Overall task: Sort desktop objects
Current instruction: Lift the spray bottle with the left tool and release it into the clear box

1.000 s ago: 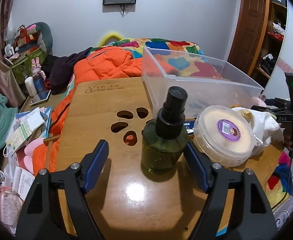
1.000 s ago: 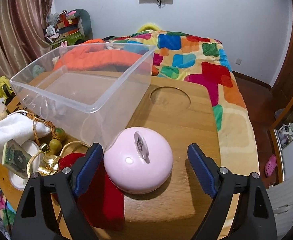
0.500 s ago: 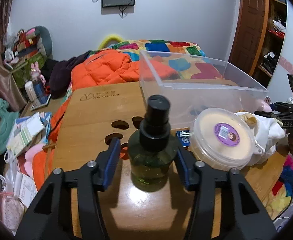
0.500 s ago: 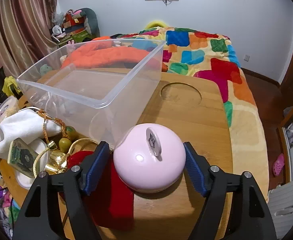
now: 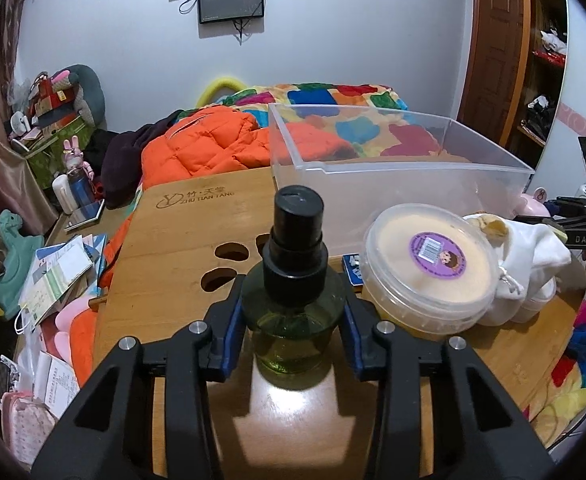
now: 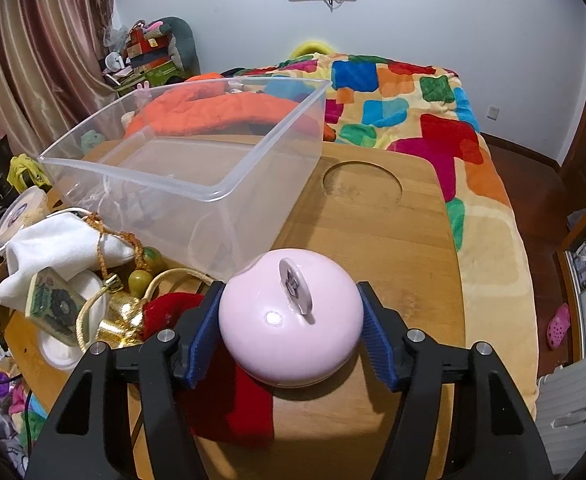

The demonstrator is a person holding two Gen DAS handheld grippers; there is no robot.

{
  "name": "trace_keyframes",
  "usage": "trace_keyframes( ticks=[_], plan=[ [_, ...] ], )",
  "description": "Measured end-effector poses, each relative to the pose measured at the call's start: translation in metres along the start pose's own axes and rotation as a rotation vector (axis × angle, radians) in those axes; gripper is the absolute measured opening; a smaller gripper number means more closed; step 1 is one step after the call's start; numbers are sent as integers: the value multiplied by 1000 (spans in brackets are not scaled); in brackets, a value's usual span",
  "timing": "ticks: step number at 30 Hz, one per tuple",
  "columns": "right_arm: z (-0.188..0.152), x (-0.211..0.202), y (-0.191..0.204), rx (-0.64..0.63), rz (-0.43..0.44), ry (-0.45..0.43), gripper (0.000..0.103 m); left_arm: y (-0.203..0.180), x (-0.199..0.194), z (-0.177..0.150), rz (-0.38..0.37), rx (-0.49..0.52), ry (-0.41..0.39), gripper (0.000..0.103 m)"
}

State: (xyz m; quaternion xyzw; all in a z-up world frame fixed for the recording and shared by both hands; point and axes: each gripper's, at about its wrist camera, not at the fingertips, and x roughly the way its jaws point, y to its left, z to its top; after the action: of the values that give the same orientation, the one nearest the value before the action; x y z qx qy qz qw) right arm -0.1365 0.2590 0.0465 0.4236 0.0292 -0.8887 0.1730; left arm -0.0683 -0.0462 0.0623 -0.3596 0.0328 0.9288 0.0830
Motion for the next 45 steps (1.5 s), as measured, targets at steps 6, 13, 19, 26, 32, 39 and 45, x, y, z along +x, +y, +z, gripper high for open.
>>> trace_keyframes(
  ticks=[6,13,19,26,32,39,45],
  plan=[
    [-4,-10,4,7,10,-16,60,-3,-11,-5,22,8,-21,41],
    [-9,-31,9,17,27,-52,60,-10,-27,-10,31,38,-45,41],
    [-10,-51,16,3,30,-82,60,-11,-40,-12,37,35,-62,41],
    [-10,-67,25,-24,37,-110,60,-9,-59,-14,48,21,-95,41],
    [-10,-79,36,-47,56,-131,60,-8,-76,-11,60,1,-133,41],
    [-6,-89,45,-83,59,-144,60,-16,-93,0,53,17,-185,41],
    [0,-98,50,-106,52,-158,60,-24,-103,15,32,40,-226,41]
  ],
)
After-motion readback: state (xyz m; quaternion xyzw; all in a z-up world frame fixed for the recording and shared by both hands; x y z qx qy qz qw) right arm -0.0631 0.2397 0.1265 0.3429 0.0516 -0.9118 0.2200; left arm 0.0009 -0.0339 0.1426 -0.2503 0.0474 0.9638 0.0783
